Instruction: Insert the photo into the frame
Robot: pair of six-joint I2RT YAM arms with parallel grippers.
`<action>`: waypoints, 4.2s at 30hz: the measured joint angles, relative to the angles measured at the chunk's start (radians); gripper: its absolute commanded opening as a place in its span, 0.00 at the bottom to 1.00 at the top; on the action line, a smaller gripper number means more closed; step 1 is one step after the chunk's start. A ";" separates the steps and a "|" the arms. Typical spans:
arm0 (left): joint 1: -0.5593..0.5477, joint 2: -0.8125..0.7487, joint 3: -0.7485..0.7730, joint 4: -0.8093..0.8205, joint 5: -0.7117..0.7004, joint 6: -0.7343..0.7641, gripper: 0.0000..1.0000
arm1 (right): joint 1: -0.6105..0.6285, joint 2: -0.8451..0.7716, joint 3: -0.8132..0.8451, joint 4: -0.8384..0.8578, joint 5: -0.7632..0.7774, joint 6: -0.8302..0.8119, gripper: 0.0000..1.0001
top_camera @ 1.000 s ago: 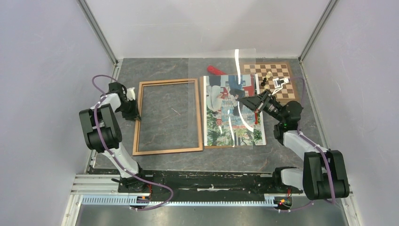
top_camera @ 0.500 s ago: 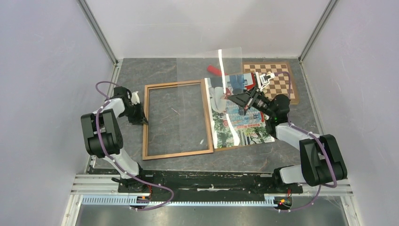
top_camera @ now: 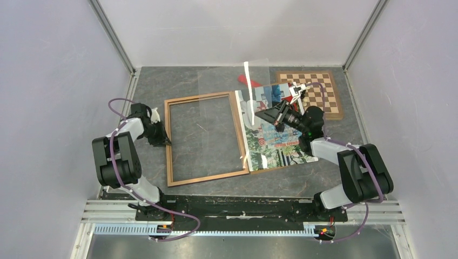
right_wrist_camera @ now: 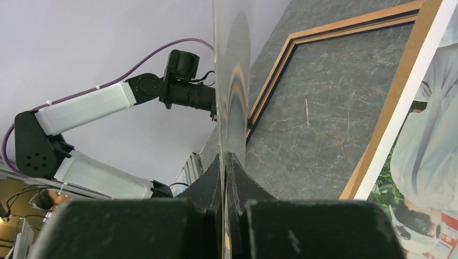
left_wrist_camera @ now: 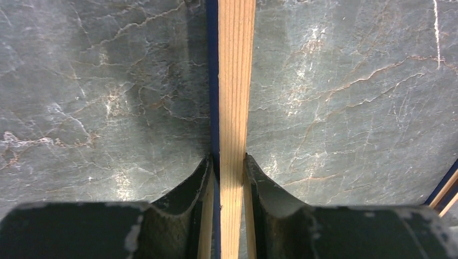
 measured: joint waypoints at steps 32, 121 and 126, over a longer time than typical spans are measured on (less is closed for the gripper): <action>0.000 -0.149 0.102 -0.072 0.014 -0.014 0.60 | 0.144 0.249 0.150 0.142 0.026 0.216 0.00; 0.031 -0.338 0.209 -0.116 -0.057 -0.014 0.80 | 0.319 0.777 0.391 0.258 0.171 0.406 0.00; 0.031 -0.338 0.207 -0.116 -0.055 -0.014 0.79 | 0.319 0.782 0.405 0.251 0.170 0.404 0.00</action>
